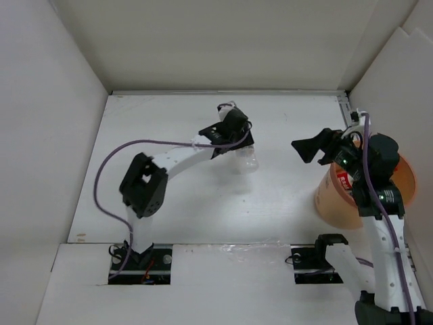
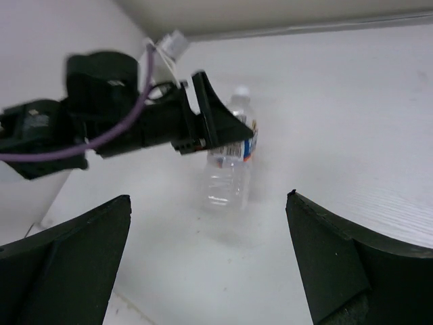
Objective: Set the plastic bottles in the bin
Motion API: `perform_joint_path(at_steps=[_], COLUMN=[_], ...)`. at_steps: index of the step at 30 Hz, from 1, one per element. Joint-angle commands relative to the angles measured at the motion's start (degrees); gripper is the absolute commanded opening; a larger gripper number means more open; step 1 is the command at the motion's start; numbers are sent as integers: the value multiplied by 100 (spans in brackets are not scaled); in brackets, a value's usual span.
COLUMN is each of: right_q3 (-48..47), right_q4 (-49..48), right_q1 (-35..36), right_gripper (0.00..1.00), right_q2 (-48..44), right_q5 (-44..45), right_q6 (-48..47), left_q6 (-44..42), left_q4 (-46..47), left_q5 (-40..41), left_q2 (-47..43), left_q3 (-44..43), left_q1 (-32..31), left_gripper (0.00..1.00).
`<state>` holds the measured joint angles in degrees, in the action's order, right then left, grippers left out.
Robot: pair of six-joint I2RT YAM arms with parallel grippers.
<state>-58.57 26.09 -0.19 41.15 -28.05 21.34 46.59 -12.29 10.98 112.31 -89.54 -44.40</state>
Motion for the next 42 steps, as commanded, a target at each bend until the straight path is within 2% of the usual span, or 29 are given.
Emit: perform_joint_path(at_steps=[1,4,9,12,16,20,21,22,23,25,28,29,31,32,34,36,39,40,42], right_q3=[-305,-191,-129,-321,-769,-876,-876,-876,-876,-876,-876,-824,-753,-596,-490,-385,-190,-129,-129], right_q4=[-639,-1358,-2614,-2793,-2863,-3249,-3346,-3443,-3513,-3514,-3602,-3602,-3602,-3523,-3304,-3023,-2391,-1841,-1232], right_q1=[238,659,1826,2538,3137,3394,3472,3473,3525,3525,3525,3525,3473,3316,3070,2762,1981,1552,1137], right_gripper=[100,100,100,100,100,99,92,71,62,58,4,0,0,0,0,0,0,0,0], right_q2=[437,789,1420,1799,2485,3082,3145,3206,3207,3295,3295,3295,3050,2857,2646,2391,1697,1495,897], right_q5=[-1093,-1334,-1334,-1002,-544,-350,-350,-350,-350,-193,-8,115,273,413,537,651,835,1124,1572], right_q6=[-272,79,607,608,546,686,687,757,809,810,872,924,924,924,924,924,872,811,722], left_q6=[-738,-1081,-1319,-1459,-1407,-1170,-1170,-1170,-1109,-1108,-1055,-1055,-1055,-1055,-1116,-1178,-1292,-1353,-1424], left_q4=[1228,1553,1976,2134,2398,2600,2653,2653,2653,2653,2566,2487,2434,2199,2109,1819,1451,1336,1108], left_q5=[-122,-359,-614,-912,-1265,-1397,-1484,-1485,-1485,-1485,-1328,-1231,-1038,-689,-537,-54,542,667,913], left_q2=[-1631,-2421,-3241,-3549,-3927,-4156,-4226,-4226,-4279,-4349,-4349,-4349,-4349,-4410,-4411,-4542,-4674,-4675,-4727], left_q3=[506,990,1499,1570,1720,1913,1914,1914,1914,1914,1966,1905,1844,1791,1738,1659,1501,1440,1439], left_q1=[72,72,72,72,72,72,72,72,72,72,72,72,72,72,72,72,72,72,72], left_gripper=[0,0,0,0,0,0,0,0,0,0,1,46,96,100,100,100,100,100,100])
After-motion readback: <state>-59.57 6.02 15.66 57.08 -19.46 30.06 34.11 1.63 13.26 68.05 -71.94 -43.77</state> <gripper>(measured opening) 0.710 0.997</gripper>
